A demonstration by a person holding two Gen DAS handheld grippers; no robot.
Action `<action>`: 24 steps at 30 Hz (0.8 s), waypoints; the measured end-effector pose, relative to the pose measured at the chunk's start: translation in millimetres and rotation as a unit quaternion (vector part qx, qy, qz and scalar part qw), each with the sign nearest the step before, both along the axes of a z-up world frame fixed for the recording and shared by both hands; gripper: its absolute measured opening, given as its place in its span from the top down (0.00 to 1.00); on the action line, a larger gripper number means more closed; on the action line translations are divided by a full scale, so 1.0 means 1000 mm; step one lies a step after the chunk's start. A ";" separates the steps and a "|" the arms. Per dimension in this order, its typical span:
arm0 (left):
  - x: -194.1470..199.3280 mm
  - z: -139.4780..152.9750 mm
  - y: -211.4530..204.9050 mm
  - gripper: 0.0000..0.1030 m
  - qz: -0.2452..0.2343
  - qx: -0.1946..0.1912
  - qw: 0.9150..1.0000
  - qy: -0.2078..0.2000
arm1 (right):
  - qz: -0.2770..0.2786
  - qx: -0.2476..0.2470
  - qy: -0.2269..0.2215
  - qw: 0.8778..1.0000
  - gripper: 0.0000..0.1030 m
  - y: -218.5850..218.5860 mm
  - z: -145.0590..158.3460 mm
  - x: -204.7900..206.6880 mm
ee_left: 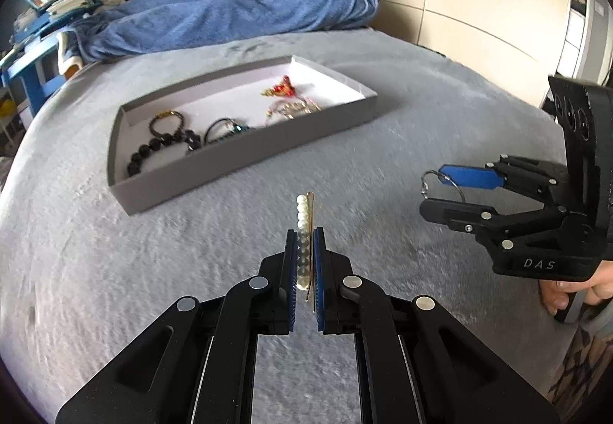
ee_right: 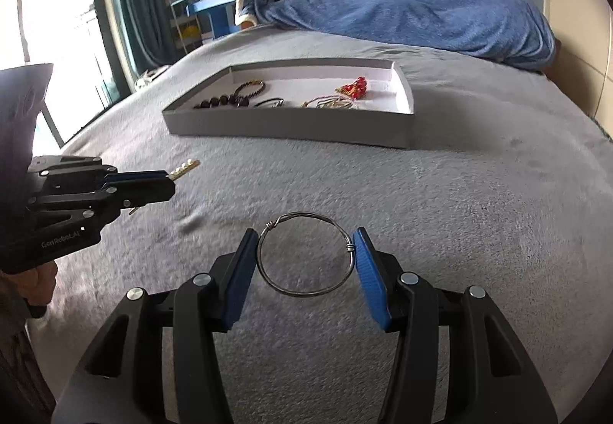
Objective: Organize jewelry
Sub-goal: 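Carry the hair pin and key ring into the tray and release both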
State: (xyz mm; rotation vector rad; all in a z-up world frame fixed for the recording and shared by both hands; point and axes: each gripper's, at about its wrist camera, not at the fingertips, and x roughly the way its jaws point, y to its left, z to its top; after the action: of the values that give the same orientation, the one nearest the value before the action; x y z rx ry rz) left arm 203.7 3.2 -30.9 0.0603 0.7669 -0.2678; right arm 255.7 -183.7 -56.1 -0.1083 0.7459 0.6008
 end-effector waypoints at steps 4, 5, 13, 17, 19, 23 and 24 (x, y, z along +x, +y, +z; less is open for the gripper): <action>0.007 0.011 0.010 0.92 0.013 -0.011 1.000 -0.011 | -0.007 0.016 0.001 1.000 0.51 -0.003 0.005 0.009; 0.008 0.013 0.011 0.92 0.015 -0.012 1.000 -0.013 | -0.007 0.019 0.000 1.000 0.51 -0.003 0.007 0.011; 0.023 0.027 0.024 0.92 0.030 -0.019 0.999 -0.030 | -0.004 0.017 -0.009 1.000 0.51 0.007 0.015 0.030; 0.036 0.032 0.029 0.92 0.035 -0.018 0.999 -0.036 | -0.001 0.013 -0.018 1.000 0.51 0.015 0.022 0.043; 0.043 0.035 0.032 0.92 0.039 -0.018 0.998 -0.039 | 0.003 0.009 -0.027 1.000 0.51 0.023 0.029 0.053; 0.065 0.044 0.040 0.92 0.049 -0.022 0.998 -0.044 | 0.008 0.007 -0.037 0.999 0.51 0.037 0.043 0.075; 0.070 0.045 0.041 0.92 0.050 -0.021 0.998 -0.044 | 0.009 0.005 -0.038 0.999 0.51 0.043 0.047 0.085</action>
State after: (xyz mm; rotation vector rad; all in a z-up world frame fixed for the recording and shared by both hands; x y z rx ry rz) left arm 273.7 43.8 14.2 -0.0072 0.6746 -0.1842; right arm 341.1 -140.5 -9.1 -0.1290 0.6682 0.6143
